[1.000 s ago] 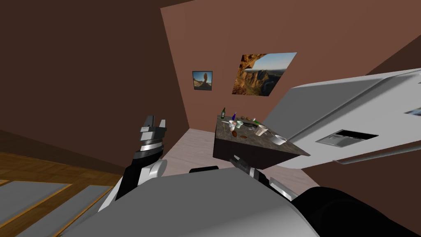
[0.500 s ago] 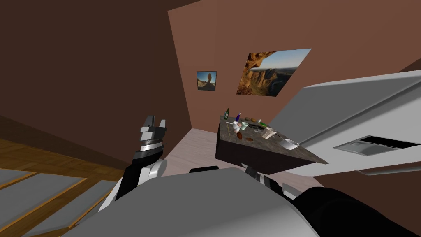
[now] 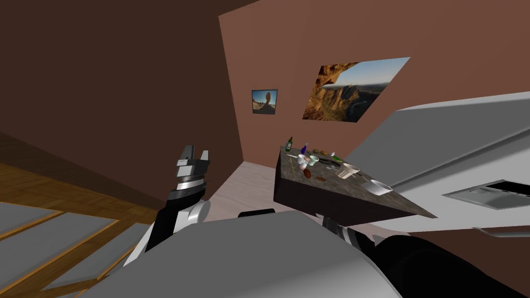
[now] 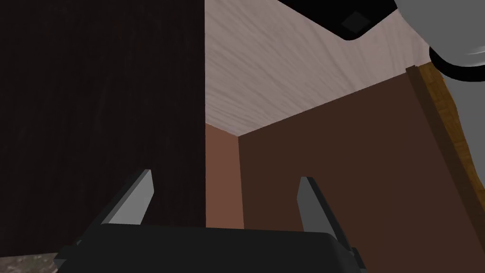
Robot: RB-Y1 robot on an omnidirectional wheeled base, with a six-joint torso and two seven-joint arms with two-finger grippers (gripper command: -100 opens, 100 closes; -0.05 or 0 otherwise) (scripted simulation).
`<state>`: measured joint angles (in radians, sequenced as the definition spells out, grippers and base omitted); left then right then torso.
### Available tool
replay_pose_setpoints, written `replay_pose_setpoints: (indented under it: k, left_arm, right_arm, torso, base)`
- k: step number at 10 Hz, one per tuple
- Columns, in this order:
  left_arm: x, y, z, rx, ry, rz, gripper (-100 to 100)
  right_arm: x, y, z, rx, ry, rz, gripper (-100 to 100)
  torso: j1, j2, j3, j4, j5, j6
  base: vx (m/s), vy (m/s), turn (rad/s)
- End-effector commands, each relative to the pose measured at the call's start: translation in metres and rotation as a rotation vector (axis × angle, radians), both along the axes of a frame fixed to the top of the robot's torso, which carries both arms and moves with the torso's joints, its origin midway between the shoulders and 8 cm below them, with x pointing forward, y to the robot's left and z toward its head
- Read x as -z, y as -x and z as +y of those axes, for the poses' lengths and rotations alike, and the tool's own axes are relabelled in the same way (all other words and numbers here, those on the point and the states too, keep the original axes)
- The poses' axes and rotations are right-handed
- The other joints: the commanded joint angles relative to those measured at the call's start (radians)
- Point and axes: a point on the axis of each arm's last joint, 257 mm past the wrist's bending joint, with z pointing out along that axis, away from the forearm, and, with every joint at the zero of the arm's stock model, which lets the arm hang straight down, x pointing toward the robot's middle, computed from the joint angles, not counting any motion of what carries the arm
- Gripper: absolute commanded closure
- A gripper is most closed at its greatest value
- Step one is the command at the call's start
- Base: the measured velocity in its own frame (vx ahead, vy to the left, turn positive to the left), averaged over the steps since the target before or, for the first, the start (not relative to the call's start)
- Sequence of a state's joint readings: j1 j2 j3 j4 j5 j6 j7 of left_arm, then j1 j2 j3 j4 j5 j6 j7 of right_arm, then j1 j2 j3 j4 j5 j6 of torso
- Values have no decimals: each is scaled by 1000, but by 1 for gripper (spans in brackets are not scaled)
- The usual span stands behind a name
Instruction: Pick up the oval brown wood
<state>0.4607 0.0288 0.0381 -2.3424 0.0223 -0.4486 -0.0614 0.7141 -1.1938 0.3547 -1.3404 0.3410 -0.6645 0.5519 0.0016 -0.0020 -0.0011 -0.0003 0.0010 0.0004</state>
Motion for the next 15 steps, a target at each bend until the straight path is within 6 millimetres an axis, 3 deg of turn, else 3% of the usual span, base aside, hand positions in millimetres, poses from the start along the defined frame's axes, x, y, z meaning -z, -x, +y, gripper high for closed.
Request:
replay_pose_setpoints:
  k: [1,3,4,5,6,7,8,9,10,12,13,15]
  left_arm:
    - [0,0,0,0,0,0,0]
    - [0,0,0,0,0,0,0]
    - [0,0,0,0,0,0,0]
    - [0,0,0,0,0,0,0]
    - [0,0,0,0,0,0,0]
    - [0,0,0,0,0,0,0]
    - [0,0,0,0,0,0,0]
    - [0,0,0,0,0,0,0]
    - [0,0,0,0,0,0,0]
    - [0,0,0,0,0,0,0]
    - [0,0,0,0,0,0,0]
    - [0,0,0,0,0,0,0]
  right_arm:
    - [2,21,-31,-48,83,56,-100]
    - [1,22,-36,-48,93,61,-100]
    - [-2,39,-66,-86,165,110,-100]
    - [-4,53,-85,-120,215,148,-100]
    - [-7,54,-94,-123,234,156,-100]
    - [-13,68,-119,-152,292,198,-100]
    - [-15,67,-122,-157,299,200,-100]
    - [-25,78,-149,-189,360,241,-100]
    - [-25,78,-149,-189,360,241,-100]
    - [-48,93,-195,-242,468,309,-100]
    - [-49,92,-196,-243,471,310,-100]
    - [-73,96,-234,-286,562,357,-100]
  torso:
    - [0,0,0,0,0,0]
    - [0,0,0,0,0,0]
    - [-1,2,1,0,0,0]
    - [0,1,1,0,0,0]
    - [0,-1,0,0,0,-1]
    - [-1,-1,0,0,0,0]
    - [-1,0,0,0,0,0]
    - [-1,0,0,0,-1,0]
    - [-2,0,0,0,0,0]
    - [-3,0,0,0,-1,-1]
    - [-4,-2,-1,0,-1,-1]
    - [-4,-2,-1,0,-1,-1]
  base:
    - [51,37,79]
    - [27,32,27]
    - [27,35,85]
    - [62,42,149]
    - [56,26,42]
    - [49,25,69]
    - [40,14,37]
    - [42,4,73]
    - [42,-6,45]
    - [66,-19,116]
    - [71,-26,48]
    - [99,-38,122]
